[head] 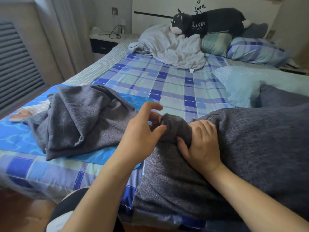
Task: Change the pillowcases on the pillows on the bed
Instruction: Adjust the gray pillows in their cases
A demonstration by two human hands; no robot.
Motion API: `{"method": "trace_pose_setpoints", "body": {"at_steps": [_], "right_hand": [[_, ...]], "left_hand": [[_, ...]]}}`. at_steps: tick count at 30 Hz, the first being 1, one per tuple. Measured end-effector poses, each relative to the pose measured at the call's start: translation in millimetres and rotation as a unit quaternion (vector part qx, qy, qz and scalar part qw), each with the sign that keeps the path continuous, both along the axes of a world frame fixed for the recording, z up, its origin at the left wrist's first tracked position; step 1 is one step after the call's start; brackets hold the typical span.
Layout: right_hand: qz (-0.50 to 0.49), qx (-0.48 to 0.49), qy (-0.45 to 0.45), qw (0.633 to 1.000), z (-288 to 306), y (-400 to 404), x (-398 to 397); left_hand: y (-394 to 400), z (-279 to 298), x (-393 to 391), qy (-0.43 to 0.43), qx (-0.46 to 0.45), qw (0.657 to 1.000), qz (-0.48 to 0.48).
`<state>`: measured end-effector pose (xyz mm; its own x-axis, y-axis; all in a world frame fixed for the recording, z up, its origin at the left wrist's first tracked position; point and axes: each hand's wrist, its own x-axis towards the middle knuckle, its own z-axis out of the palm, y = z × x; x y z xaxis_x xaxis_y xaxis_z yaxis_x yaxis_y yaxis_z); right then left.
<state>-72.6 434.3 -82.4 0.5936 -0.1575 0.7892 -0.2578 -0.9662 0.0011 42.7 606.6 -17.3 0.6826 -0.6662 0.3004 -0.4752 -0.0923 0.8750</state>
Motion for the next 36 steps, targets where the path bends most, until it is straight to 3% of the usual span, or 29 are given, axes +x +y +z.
{"method": "trace_pose_setpoints", "body": {"at_steps": [5, 7, 9, 12, 15, 17, 19, 21, 26, 31, 33, 36], "right_hand": [[0.000, -0.003, 0.001, 1.000, 0.2, 1.9, -1.4], [0.008, -0.003, -0.001, 1.000, 2.3, 3.0, -3.2], [0.016, -0.003, -0.001, 1.000, 4.4, 5.4, -5.7], [0.025, -0.010, -0.001, 1.000, 5.3, 10.4, -8.7], [0.020, -0.007, 0.000, 1.000, 5.8, 11.3, -10.0], [0.011, -0.003, 0.001, 1.000, 6.4, 10.5, -7.9], [0.008, -0.002, 0.006, 1.000, 6.8, 11.0, -4.9], [0.011, -0.008, 0.008, 1.000, 6.1, 11.4, -4.4], [0.012, 0.000, 0.005, 1.000, 9.3, 9.3, -5.6], [0.016, 0.006, 0.004, 1.000, 11.3, 12.4, -9.0], [0.015, 0.017, -0.003, 1.000, 12.9, 10.6, -10.9], [0.007, 0.024, -0.003, 1.000, 15.3, 7.4, -7.8]], "left_hand": [[0.1, 0.8, 6.6, 0.046, 0.004, 0.999, -0.029], [5.8, 7.9, 24.5, 0.128, -0.008, 0.985, -0.116], [15.7, 14.3, 48.9, 0.213, -0.014, 0.950, -0.227], [24.2, 17.0, 65.9, 0.236, -0.007, 0.916, -0.324], [21.9, 17.3, 57.7, 0.157, 0.036, 0.938, -0.308], [17.3, 17.2, 43.6, -0.001, 0.113, 0.967, -0.229], [10.5, 10.2, 26.7, -0.171, 0.169, 0.964, -0.115], [3.5, -0.4, 10.8, -0.229, 0.141, 0.962, -0.041], [-3.5, -4.1, 9.3, -0.067, 0.012, 0.998, -0.010], [-6.2, -2.3, 9.9, 0.114, -0.132, 0.982, -0.073], [-1.0, -1.1, 13.7, 0.133, -0.153, 0.972, -0.117], [7.0, -2.8, 22.5, 0.075, -0.100, 0.987, -0.101]]}}
